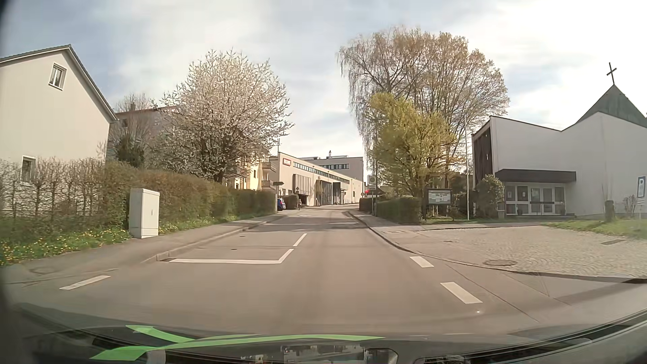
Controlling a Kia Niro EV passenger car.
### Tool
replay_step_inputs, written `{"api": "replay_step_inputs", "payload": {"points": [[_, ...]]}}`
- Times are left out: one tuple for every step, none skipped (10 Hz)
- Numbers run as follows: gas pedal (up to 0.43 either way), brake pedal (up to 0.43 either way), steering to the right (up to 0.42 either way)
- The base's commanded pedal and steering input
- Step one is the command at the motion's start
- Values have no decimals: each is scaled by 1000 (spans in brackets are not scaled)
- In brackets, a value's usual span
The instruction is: Follow the waypoints while adhering to traffic rules and regulations
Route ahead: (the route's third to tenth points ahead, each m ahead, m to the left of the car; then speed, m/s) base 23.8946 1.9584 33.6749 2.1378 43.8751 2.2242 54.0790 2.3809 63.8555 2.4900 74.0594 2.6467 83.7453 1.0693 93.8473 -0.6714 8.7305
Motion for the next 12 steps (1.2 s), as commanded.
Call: {"api": "replay_step_inputs", "payload": {"points": [[157, 0, -9], [157, 0, -9], [157, 0, -16], [157, 0, -23], [169, 0, -24], [177, 0, -21], [177, 0, -16], [177, 0, -10], [177, 0, -6], [177, 0, -5], [177, 0, -6], [177, 0, -8]]}}
